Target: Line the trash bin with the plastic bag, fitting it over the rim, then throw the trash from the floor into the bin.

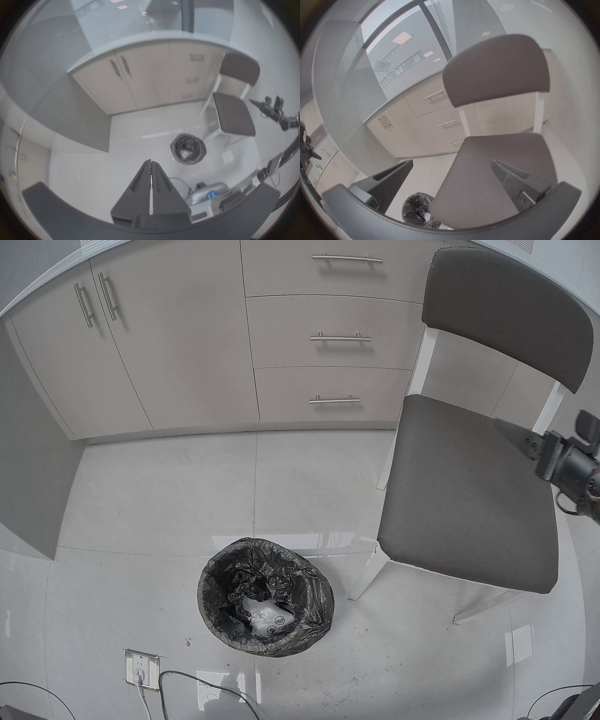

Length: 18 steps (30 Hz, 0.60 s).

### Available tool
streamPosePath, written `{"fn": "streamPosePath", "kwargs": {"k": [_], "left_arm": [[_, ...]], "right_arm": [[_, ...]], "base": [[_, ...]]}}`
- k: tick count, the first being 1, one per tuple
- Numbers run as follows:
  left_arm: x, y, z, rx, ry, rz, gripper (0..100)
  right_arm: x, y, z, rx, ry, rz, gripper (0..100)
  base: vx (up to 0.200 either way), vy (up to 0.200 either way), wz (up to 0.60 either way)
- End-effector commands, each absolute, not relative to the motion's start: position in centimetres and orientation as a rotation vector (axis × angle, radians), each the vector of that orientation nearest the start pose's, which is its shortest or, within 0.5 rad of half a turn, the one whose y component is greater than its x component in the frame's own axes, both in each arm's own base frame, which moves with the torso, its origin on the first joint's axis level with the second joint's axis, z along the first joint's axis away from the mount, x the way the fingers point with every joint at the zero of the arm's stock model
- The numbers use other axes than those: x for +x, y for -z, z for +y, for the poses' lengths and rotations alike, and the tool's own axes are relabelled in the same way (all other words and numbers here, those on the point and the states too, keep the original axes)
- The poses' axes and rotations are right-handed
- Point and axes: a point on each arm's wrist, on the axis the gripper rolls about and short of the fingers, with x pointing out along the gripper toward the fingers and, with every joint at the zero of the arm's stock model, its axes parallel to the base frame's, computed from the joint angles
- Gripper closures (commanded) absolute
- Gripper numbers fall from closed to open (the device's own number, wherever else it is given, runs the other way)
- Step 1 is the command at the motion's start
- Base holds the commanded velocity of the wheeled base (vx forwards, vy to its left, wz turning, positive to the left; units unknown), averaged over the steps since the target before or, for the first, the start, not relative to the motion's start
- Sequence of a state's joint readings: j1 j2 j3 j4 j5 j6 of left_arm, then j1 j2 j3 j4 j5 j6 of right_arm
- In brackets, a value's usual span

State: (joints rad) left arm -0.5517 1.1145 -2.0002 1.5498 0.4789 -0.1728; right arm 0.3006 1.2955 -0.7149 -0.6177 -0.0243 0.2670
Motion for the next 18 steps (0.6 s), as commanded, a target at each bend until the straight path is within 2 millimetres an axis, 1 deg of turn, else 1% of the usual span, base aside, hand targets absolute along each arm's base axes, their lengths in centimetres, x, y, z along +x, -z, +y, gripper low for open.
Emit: {"fn": "streamPosePath", "kwargs": {"k": [1, 2, 3, 4, 6, 7, 8, 9, 10, 12, 15, 18], "left_arm": [[-14.4, -36.4, 7.4, -0.194, -0.084, 0.121, 100], [-14.4, -36.4, 7.4, -0.194, -0.084, 0.121, 100], [-16.6, -35.7, 8.0, -0.261, -0.091, 0.027, 100], [-18.1, -34.0, 7.7, -0.307, -0.129, -0.014, 100], [-19.3, -32.1, 6.7, -0.323, -0.190, -0.039, 100], [-19.7, -31.6, 6.5, -0.325, -0.206, -0.048, 100], [-20.2, -30.7, 5.9, -0.326, -0.233, -0.057, 100], [-20.5, -29.9, 5.6, -0.325, -0.254, -0.063, 100], [-20.6, -29.8, 5.5, -0.325, -0.258, -0.064, 100], [-21.2, -28.5, 4.8, -0.326, -0.289, -0.069, 100], [-21.8, -27.3, 4.4, -0.344, -0.312, -0.077, 100], [-21.9, -26.1, 3.5, -0.387, -0.354, -0.079, 100]], "right_arm": [[4.5, -31.8, 1.1, 0.184, -0.241, -0.251, 0], [4.5, -31.8, 1.1, 0.184, -0.241, -0.251, 0], [2.0, -32.2, 0.5, 0.176, -0.240, -0.269, 0], [-1.0, -32.6, -0.3, 0.167, -0.232, -0.292, 0], [-3.8, -32.7, -1.0, 0.164, -0.220, -0.313, 0], [-4.4, -32.7, -1.2, 0.164, -0.211, -0.317, 0], [-5.4, -32.6, -1.3, 0.163, -0.185, -0.320, 0], [-6.1, -32.5, -1.4, 0.161, -0.159, -0.317, 0], [-6.2, -32.4, -1.4, 0.160, -0.153, -0.316, 0], [-6.9, -31.6, -1.4, 0.155, -0.121, -0.294, 0], [-7.5, -30.5, -1.3, 0.149, -0.097, -0.266, 0], [-7.9, -29.4, -1.1, 0.144, -0.064, -0.252, 0]], "base": [[0.000, 0.000, 0.00], [0.000, 0.000, 0.00], [0.000, 0.000, 0.00], [0.000, 0.000, 0.00], [0.000, 0.000, 0.00], [0.000, 0.000, 0.00], [0.000, 0.000, 0.00], [0.000, 0.000, 0.00], [0.000, 0.000, 0.00], [0.000, 0.000, 0.00], [0.000, 0.000, 0.00], [0.000, 0.000, 0.00]]}}
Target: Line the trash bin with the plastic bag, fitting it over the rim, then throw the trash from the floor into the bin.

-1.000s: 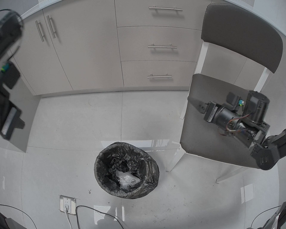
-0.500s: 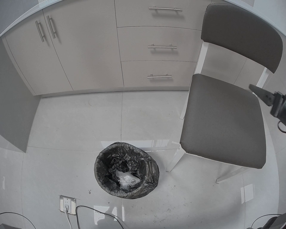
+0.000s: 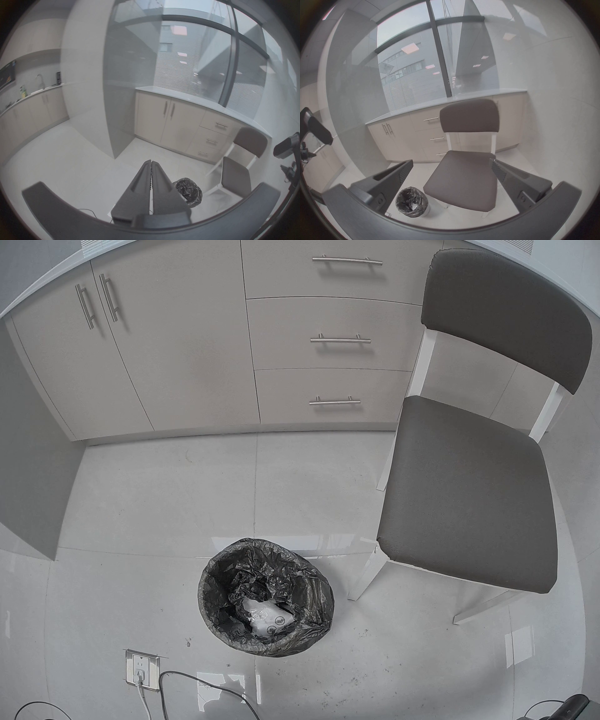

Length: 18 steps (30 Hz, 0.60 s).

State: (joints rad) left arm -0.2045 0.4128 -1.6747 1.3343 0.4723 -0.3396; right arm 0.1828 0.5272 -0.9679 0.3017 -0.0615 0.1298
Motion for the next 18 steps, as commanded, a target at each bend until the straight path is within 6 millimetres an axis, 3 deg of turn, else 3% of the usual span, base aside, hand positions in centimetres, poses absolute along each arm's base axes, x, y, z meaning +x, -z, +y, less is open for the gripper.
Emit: {"fn": "streamPosePath", "kwargs": {"k": [1, 8, 10, 13, 18], "left_arm": [[-22.0, -25.5, 2.8, -0.390, -0.387, -0.080, 100], [-22.4, -23.0, -0.3, -0.388, -0.399, -0.075, 100], [-22.2, -21.6, -1.2, -0.386, -0.384, -0.056, 100], [-21.7, -21.1, -1.2, -0.416, -0.380, -0.013, 100], [-19.2, -20.0, -1.0, -0.420, -0.386, 0.110, 100]], "right_arm": [[-8.1, -28.8, -1.0, 0.140, -0.044, -0.249, 0], [-10.4, -27.0, 0.0, 0.119, 0.046, -0.319, 0], [-11.8, -25.6, 0.4, 0.110, 0.062, -0.356, 0], [-13.1, -23.9, 0.7, 0.089, 0.023, -0.382, 0], [-13.0, -23.5, 0.6, 0.097, 0.051, -0.359, 0]], "base": [[0.000, 0.000, 0.00], [0.000, 0.000, 0.00], [0.000, 0.000, 0.00], [0.000, 0.000, 0.00], [0.000, 0.000, 0.00]]}}
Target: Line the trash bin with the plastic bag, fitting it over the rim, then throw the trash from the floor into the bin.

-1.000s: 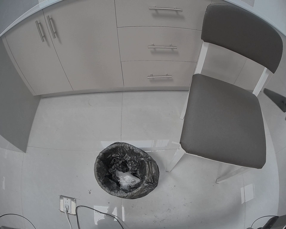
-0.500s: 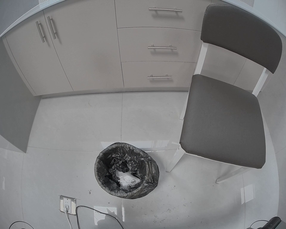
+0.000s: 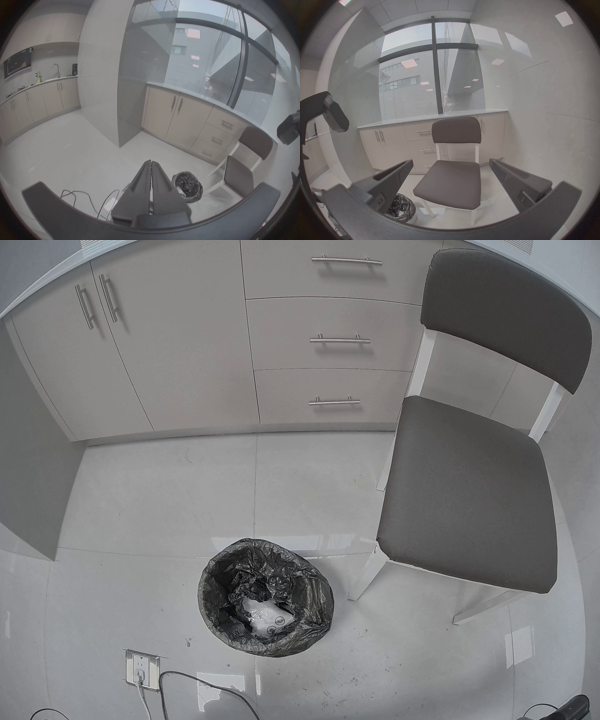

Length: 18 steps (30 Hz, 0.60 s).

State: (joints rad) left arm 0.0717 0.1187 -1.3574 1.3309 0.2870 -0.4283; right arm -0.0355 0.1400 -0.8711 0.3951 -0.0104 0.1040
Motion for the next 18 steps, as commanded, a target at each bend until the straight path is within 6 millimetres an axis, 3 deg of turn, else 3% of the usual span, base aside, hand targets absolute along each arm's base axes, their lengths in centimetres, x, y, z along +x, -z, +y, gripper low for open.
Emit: {"fn": "streamPosePath", "kwargs": {"k": [1, 3, 6, 9, 10, 11, 15, 18], "left_arm": [[-19.0, -19.9, -1.0, -0.419, -0.385, 0.119, 100], [-16.1, -18.9, -0.7, -0.412, -0.398, 0.178, 100], [-12.2, -17.5, -0.4, -0.395, -0.396, 0.196, 100], [-9.6, -16.2, -0.2, -0.317, -0.384, 0.193, 100], [-9.6, -16.2, -0.2, -0.317, -0.384, 0.193, 100], [-7.7, -15.1, 0.0, -0.234, -0.368, 0.185, 100], [-6.1, -13.3, 0.4, -0.143, -0.311, 0.151, 100], [-5.0, -10.7, 0.6, -0.001, -0.267, 0.105, 100]], "right_arm": [[-12.9, -23.4, 0.6, 0.099, 0.051, -0.355, 0], [-12.3, -22.5, 0.4, 0.095, 0.031, -0.332, 0], [-12.4, -20.6, 0.2, 0.017, -0.146, -0.322, 0], [-11.9, -20.1, 0.3, 0.009, -0.162, -0.299, 0], [-11.9, -20.1, 0.3, 0.009, -0.162, -0.299, 0], [-11.4, -19.7, 0.3, 0.008, -0.159, -0.276, 0], [-11.0, -19.3, 0.3, 0.006, -0.159, -0.257, 0], [-10.5, -18.8, 0.3, 0.017, -0.161, -0.230, 0]], "base": [[0.000, 0.000, 0.00], [0.000, 0.000, 0.00], [0.000, 0.000, 0.00], [0.000, 0.000, 0.00], [0.000, 0.000, 0.00], [0.000, 0.000, 0.00], [0.000, 0.000, 0.00], [0.000, 0.000, 0.00]]}}
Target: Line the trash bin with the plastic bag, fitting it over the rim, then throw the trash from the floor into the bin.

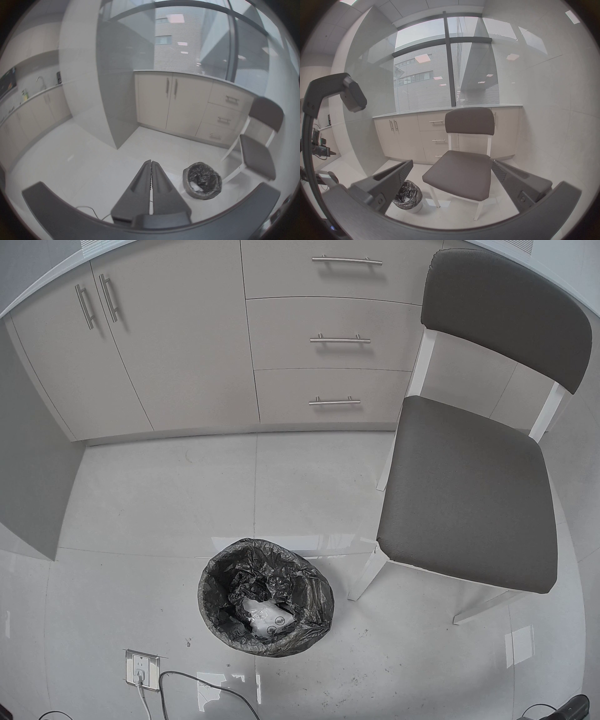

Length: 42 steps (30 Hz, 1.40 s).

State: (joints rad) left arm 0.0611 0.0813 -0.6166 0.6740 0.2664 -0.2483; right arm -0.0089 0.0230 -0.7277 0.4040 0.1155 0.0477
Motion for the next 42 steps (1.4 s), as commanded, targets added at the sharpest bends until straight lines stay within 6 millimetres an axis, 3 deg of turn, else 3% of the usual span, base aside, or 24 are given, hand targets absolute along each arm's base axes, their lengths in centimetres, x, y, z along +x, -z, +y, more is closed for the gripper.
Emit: {"fn": "streamPosePath", "kwargs": {"k": [1, 5, 10, 17, 21, 28, 35, 42], "left_arm": [[-4.9, -10.6, 0.6, -0.001, -0.267, 0.103, 100], [-3.5, -8.5, 0.5, 0.033, -0.224, 0.111, 100], [-2.5, -8.1, 0.4, 0.063, -0.197, -0.010, 100], [-2.5, -8.1, 0.2, 0.044, -0.101, 0.001, 100], [-2.6, -8.1, 0.1, 0.071, -0.052, 0.008, 100], [-2.6, -8.1, 0.1, -0.066, -0.063, -0.001, 100], [-2.3, -7.4, 0.0, 0.035, 0.008, 0.020, 100], [-2.3, -7.5, 0.0, -0.005, 0.009, 0.008, 100]], "right_arm": [[-10.5, -18.8, 0.3, 0.017, -0.161, -0.228, 0], [-9.4, -17.7, 0.3, 0.017, -0.163, -0.178, 0], [-7.7, -16.0, 0.3, 0.020, -0.151, -0.131, 0], [-3.7, -11.7, 0.2, 0.001, -0.075, -0.155, 0], [-2.5, -9.6, 0.2, -0.039, -0.072, -0.199, 0], [-2.5, -9.4, 0.2, -0.037, -0.071, -0.181, 0], [-2.3, -8.2, 0.2, -0.004, -0.083, -0.061, 0], [-2.4, -8.3, 0.2, 0.022, -0.091, -0.056, 0]], "base": [[0.000, 0.000, 0.00], [0.000, 0.000, 0.00], [0.000, 0.000, 0.00], [0.000, 0.000, 0.00], [0.000, 0.000, 0.00], [0.000, 0.000, 0.00], [0.000, 0.000, 0.00], [0.000, 0.000, 0.00]]}}
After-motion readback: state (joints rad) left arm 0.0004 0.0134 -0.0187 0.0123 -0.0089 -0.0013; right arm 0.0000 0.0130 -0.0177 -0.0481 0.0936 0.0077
